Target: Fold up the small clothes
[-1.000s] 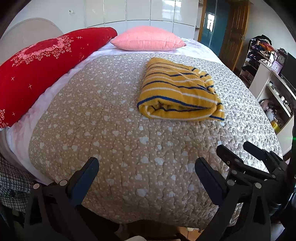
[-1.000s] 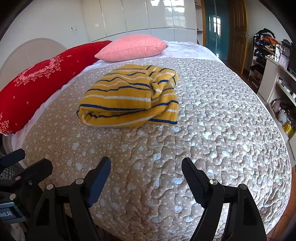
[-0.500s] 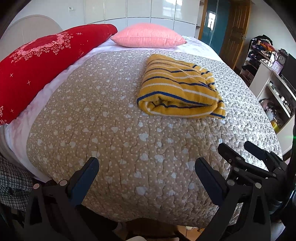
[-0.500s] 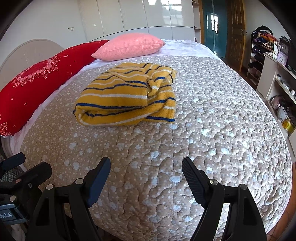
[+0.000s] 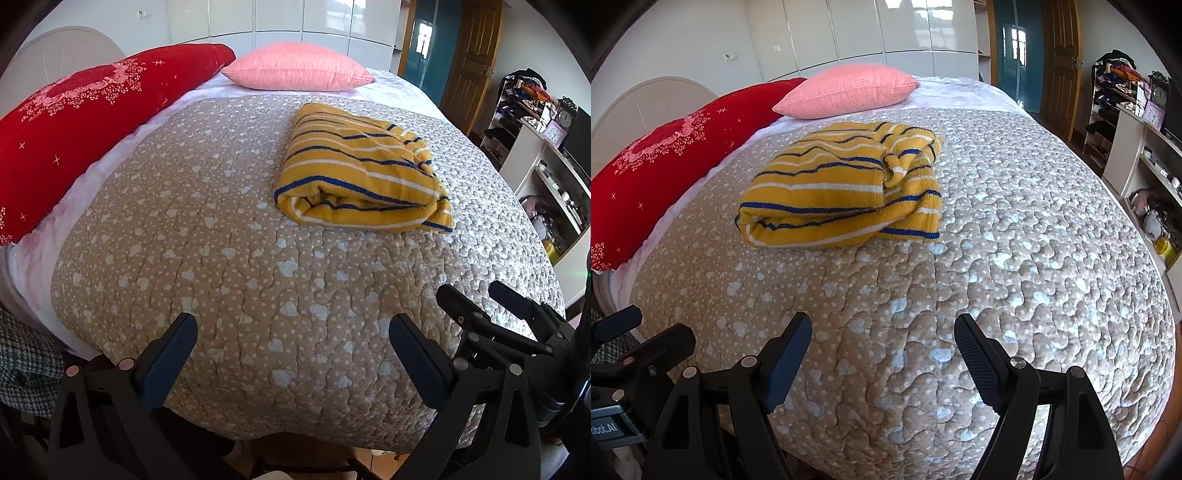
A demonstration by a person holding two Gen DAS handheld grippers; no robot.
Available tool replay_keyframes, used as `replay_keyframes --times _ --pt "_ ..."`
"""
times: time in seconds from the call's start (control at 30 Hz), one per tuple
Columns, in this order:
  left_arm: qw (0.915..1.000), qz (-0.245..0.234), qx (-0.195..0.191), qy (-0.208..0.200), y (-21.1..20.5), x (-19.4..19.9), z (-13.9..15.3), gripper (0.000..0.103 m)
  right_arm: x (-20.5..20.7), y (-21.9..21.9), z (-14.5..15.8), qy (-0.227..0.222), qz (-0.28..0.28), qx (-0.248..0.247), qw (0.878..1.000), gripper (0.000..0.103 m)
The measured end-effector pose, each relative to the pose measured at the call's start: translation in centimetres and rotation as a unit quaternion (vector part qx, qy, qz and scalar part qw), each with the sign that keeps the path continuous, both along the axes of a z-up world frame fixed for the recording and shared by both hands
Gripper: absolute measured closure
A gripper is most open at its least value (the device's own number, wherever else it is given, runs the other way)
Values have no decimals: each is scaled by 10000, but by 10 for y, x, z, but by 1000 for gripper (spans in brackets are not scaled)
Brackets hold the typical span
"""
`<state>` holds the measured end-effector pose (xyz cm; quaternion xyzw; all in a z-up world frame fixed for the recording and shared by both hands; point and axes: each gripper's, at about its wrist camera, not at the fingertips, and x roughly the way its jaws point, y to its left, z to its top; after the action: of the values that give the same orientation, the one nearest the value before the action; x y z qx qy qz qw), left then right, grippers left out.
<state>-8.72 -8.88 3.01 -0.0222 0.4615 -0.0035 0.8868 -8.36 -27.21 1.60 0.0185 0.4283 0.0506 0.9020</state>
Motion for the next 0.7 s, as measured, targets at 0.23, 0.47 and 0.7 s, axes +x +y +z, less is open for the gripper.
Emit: replay_keyframes --times 0.23,0.47,0.7 --pt "9999 18 -72 70 2 1 -4 0 0 2 -2 3 0 -39 10000 19" --pt "9998 -15 -157 100 2 2 -6 0 1 4 -3 -2 40 -131 9999 19" --pt "9988 -124 -408 -226 3 -4 3 0 0 1 -2 -68 -55 -163 9998 19"
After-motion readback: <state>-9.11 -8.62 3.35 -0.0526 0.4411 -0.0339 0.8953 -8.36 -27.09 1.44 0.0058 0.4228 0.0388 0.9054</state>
